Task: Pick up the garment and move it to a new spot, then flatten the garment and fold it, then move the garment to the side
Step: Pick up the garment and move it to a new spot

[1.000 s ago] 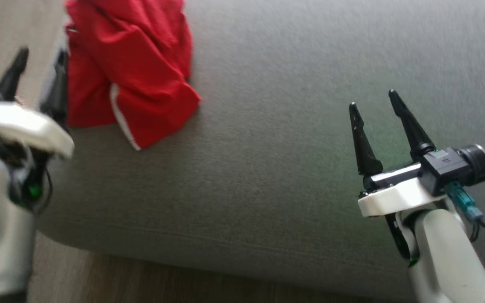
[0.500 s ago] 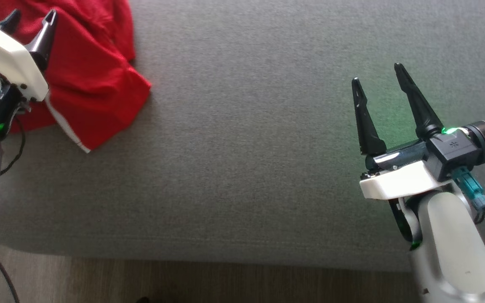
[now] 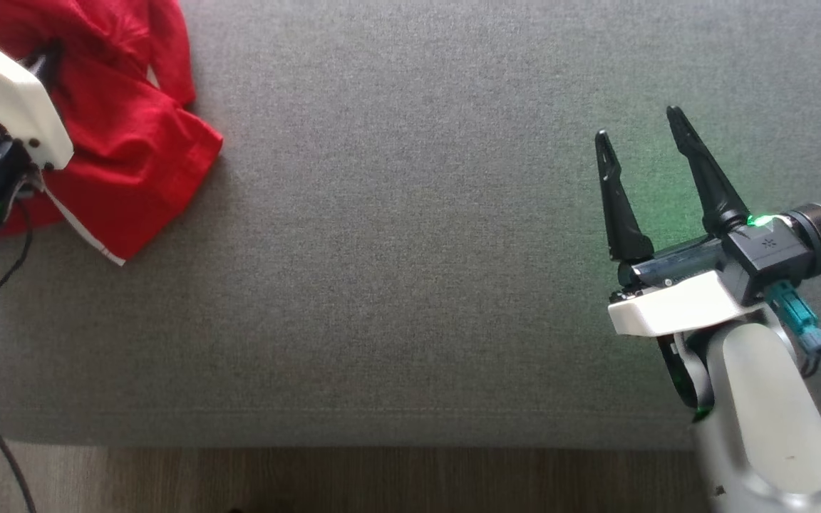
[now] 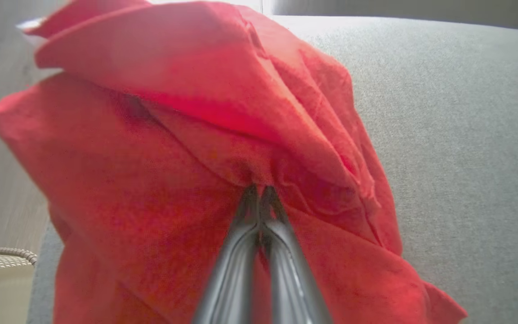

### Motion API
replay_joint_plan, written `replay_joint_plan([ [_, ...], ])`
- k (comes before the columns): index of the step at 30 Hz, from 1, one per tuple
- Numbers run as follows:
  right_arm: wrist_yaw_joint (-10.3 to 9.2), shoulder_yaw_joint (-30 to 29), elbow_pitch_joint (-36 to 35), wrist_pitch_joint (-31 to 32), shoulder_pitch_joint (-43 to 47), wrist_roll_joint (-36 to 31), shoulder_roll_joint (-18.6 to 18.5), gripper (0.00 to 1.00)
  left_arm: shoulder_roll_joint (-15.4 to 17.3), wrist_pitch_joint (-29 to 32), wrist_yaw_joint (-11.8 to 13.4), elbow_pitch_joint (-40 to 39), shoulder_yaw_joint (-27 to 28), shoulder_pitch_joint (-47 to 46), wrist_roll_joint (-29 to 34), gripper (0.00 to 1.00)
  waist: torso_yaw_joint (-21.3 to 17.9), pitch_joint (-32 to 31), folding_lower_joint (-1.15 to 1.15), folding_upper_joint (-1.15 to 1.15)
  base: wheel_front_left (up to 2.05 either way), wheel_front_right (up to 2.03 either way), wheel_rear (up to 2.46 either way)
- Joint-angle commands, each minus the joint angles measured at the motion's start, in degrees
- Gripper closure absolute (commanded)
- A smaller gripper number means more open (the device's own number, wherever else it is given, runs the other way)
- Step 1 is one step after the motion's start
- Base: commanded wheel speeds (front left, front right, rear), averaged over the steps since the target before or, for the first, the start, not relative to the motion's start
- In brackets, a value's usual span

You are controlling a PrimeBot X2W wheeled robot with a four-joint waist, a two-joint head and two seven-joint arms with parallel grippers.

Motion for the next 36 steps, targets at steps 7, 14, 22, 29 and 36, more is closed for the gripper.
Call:
replay_joint_plan([
  [7, -0.01, 1.4, -0.1, -0.9, -0.2, 0.8, 0.3, 0.0, 5.1, -6.8, 0.1, -1.0, 0.8, -3.5, -2.5, 1.0, 1.1, -4.8, 0.0, 0.0, 0.0, 0.0, 0.0],
  [14, -0.01, 1.8, 1.8, -1.1, 1.6, 2.3, 0.3, 0.0, 5.6, -13.6, 0.1, -2.7, 2.3, -2.8, -4.0, 1.0, 2.2, -10.6, 0.0, 0.0, 0.0, 0.0, 0.0],
  [22, -0.01, 2.5, 3.3, -1.2, 3.7, 3.8, 0.3, 0.0, 6.4, -20.1, 1.1, -9.7, 4.5, -0.8, -5.1, 1.0, 2.3, -15.5, 0.0, 0.0, 0.0, 0.0, 0.0],
  [29, -0.01, 2.7, 3.0, -1.3, 4.6, 4.8, 0.3, 0.0, 6.7, -25.2, 4.8, -19.3, 7.4, 0.6, -5.3, 1.0, 0.7, -18.0, 0.0, 0.0, 0.0, 0.0, 0.0],
  [36, -0.01, 2.3, 2.5, -1.3, 4.6, 5.3, 0.3, 0.0, 4.8, -23.8, 6.7, -30.1, 6.3, 2.1, -5.7, 1.0, -1.9, -19.0, 0.0, 0.0, 0.0, 0.0, 0.0],
])
